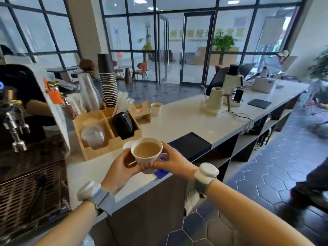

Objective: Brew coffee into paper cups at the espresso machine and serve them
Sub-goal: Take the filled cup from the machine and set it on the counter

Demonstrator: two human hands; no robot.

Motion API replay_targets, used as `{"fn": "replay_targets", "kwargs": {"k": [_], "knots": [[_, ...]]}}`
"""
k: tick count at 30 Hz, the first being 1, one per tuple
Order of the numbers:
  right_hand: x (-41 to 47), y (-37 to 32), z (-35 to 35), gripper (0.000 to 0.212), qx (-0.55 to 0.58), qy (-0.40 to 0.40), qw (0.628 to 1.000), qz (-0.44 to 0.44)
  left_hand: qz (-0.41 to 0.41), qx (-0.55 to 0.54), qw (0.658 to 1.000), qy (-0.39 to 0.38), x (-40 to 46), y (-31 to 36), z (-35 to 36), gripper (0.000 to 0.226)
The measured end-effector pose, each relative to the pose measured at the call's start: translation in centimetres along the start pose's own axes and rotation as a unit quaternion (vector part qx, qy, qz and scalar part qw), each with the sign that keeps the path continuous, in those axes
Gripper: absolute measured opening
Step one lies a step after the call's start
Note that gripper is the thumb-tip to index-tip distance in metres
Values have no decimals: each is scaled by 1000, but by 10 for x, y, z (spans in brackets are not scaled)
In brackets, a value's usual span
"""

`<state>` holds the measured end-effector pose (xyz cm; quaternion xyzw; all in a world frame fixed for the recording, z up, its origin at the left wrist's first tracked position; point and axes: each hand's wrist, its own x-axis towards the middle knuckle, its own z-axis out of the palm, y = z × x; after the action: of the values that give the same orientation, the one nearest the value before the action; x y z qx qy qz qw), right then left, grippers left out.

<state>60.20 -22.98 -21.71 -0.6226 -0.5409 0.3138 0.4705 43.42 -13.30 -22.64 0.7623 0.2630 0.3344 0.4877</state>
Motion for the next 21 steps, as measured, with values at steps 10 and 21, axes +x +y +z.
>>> {"fn": "replay_targets", "kwargs": {"k": [10,21], "knots": [[45,42,-82,69,19,55,998,19,7,-43,997,-68,102,-7,55,58],[136,77,-157,70,-1,102,995,19,2,-85,991,-107,230,-30,93,64]]}}
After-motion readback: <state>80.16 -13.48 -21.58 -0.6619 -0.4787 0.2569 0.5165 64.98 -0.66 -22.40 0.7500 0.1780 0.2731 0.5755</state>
